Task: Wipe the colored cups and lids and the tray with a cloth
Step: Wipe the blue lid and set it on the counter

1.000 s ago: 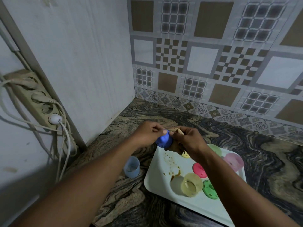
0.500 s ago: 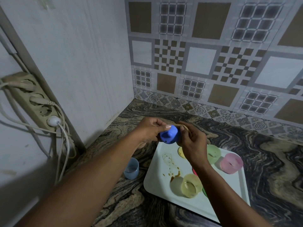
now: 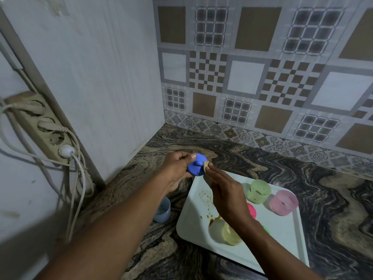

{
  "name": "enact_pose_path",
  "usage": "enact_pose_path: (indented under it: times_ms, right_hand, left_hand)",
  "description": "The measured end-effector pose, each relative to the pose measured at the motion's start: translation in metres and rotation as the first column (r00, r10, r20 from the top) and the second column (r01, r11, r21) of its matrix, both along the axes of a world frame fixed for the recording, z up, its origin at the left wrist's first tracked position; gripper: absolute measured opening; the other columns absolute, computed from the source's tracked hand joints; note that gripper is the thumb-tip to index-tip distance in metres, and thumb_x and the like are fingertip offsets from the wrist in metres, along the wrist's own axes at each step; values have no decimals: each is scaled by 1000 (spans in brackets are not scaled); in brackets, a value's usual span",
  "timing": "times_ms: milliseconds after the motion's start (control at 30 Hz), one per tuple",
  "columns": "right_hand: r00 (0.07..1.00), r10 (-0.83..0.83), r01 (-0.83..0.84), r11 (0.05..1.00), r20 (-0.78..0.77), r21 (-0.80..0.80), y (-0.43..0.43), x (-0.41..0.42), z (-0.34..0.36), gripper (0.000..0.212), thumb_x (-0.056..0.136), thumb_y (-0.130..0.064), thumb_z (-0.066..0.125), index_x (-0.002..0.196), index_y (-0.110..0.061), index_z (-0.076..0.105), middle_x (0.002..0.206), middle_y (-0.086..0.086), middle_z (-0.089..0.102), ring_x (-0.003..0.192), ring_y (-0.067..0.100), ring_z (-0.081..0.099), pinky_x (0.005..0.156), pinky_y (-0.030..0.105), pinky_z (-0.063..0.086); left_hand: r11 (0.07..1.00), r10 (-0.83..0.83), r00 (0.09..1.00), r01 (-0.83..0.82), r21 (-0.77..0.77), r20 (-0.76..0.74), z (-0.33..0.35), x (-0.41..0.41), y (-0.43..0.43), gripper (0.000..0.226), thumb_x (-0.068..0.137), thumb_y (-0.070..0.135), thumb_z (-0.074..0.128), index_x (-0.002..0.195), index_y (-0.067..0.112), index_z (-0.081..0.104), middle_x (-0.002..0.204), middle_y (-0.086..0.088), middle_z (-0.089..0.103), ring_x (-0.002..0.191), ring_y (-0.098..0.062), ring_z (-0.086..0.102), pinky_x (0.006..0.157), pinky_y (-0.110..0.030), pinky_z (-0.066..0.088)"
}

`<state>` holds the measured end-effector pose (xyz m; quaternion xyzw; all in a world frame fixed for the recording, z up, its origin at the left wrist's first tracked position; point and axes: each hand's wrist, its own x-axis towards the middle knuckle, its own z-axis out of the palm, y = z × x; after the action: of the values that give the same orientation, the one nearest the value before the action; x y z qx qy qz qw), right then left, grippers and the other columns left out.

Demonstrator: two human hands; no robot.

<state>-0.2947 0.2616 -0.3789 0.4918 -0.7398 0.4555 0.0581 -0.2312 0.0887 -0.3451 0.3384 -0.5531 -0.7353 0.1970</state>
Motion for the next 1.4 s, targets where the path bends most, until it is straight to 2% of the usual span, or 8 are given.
enact_pose_path:
  times_ms: [200, 333, 467, 700, 933, 1067, 1233, 1400]
  right_hand:
    - [892, -225, 297, 945, 392, -134, -13, -9, 14, 40, 94, 0, 54, 126, -18, 69, 105, 7, 76, 92, 23, 72, 80, 43, 59]
    - [979, -149, 170, 973, 141, -153, -25, 14, 16, 41, 93, 4, 62, 133, -7, 64, 139, 8, 61, 129, 17, 56, 108, 23, 44]
    - [996, -78, 77, 996, -37, -40, -14, 9, 8, 37, 92, 7, 58, 123, -8, 71, 133, 8, 66, 123, 21, 63, 101, 28, 51]
    - [962, -184, 215, 966, 201, -144, -20, -3, 31, 53, 77, 9, 59, 112, -31, 68, 91, -19, 69, 81, -3, 63, 72, 20, 50]
    - [904, -290, 358, 915, 314, -187, -18, -19, 35, 46, 86, 8, 51, 123, -12, 69, 112, 8, 74, 93, 22, 69, 86, 44, 56]
    - [981, -165, 180, 971, 102, -157, -24, 7, 24, 37, 93, 6, 59, 128, -4, 67, 137, 15, 62, 129, 25, 58, 105, 35, 48]
    - [998, -45, 42, 995, -31, -95, -7, 9, 5, 34, 91, 5, 61, 121, -7, 72, 123, 10, 71, 109, 26, 70, 89, 36, 58]
    - [785, -248, 413, 892, 568, -182, -28, -11, 24, 48, 88, 4, 47, 122, -19, 71, 86, 6, 74, 67, 25, 65, 66, 51, 58]
  left_hand:
    - [976, 114, 986, -89, 198, -120, 8, -11, 4, 9, 98, 12, 61, 93, 5, 65, 105, -16, 72, 101, -33, 70, 67, -38, 61]
    - [958, 163, 976, -123, 258, -143, 15, -22, 14, 20, 99, 11, 58, 109, -6, 63, 112, -26, 69, 106, -39, 68, 76, -42, 59]
    - [934, 257, 956, -209, 290, -138, 16, -20, 6, 20, 99, 11, 59, 111, -5, 62, 121, -25, 66, 112, -38, 65, 84, -44, 56]
    - [992, 47, 993, -59, 115, 111, 26, -13, 7, 5, 91, 19, 68, 96, 19, 67, 96, -6, 70, 60, -13, 51, 52, -27, 29]
    - [967, -147, 988, 154, 204, -47, 29, 5, -4, 23, 91, -7, 61, 109, 5, 69, 103, -15, 72, 84, -22, 72, 61, -25, 58]
    - [974, -109, 989, 126, 190, -97, 30, 0, -1, 32, 90, -6, 63, 122, -2, 64, 114, -20, 70, 84, -21, 73, 62, -23, 58]
    - [975, 50, 986, -13, 224, -158, 18, 7, -10, 32, 92, -6, 60, 124, 0, 62, 126, -20, 64, 95, -24, 68, 62, -23, 59]
    - [970, 26, 977, 26, 243, -211, 19, 2, -4, 34, 92, -5, 62, 125, 4, 62, 120, -16, 67, 95, -24, 70, 64, -23, 59]
